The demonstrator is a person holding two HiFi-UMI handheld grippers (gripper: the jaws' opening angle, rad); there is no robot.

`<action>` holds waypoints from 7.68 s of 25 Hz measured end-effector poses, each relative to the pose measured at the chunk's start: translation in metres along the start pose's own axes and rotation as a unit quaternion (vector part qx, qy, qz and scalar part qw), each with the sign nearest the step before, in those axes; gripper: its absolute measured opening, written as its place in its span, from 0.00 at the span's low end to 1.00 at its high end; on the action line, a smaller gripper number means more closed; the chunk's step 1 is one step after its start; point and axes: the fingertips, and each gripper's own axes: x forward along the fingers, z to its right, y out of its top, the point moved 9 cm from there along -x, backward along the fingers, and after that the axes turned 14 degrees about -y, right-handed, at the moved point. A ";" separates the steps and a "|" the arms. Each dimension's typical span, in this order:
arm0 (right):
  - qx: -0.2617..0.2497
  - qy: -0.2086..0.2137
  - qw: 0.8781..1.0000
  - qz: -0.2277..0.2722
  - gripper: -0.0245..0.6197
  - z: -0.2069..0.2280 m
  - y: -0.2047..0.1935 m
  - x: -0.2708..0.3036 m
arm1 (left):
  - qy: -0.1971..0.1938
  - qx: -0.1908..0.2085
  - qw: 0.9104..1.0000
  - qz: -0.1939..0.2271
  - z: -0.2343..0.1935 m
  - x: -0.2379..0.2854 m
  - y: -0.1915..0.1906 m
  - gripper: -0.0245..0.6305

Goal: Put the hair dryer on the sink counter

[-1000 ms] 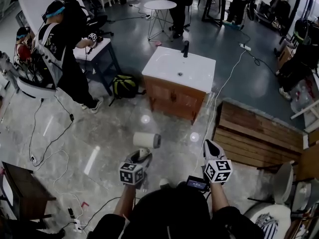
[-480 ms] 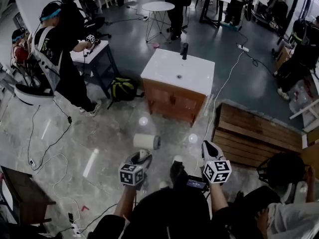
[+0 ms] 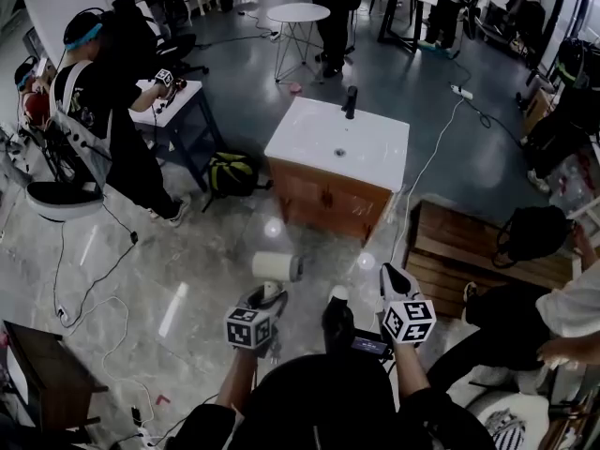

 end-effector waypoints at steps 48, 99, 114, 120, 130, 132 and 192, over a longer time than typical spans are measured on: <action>0.003 0.047 0.999 -0.025 0.04 0.117 0.134 0.344 | 0.050 -0.030 0.998 -0.001 -0.131 0.229 0.233 0.33; 0.002 -0.035 0.997 -0.076 0.04 0.053 0.213 0.591 | -0.032 0.027 0.994 -0.104 -0.393 0.399 0.444 0.33; 0.009 -0.061 0.992 -0.112 0.04 0.058 0.204 0.615 | -0.041 0.024 0.991 -0.128 -0.432 0.442 0.459 0.33; 0.005 -0.069 0.989 -0.133 0.04 0.065 0.200 0.620 | -0.041 0.023 0.989 -0.142 -0.445 0.463 0.464 0.33; 0.011 -0.087 0.985 -0.151 0.05 0.073 0.193 0.622 | -0.043 0.028 0.985 -0.165 -0.461 0.490 0.461 0.33; 0.011 -0.090 0.984 -0.155 0.05 0.075 0.191 0.621 | -0.043 0.030 0.984 -0.168 -0.464 0.495 0.461 0.33; 0.045 -0.131 0.979 -0.152 0.05 0.105 0.179 0.590 | 0.046 0.097 0.983 -0.146 -0.482 0.521 0.460 0.37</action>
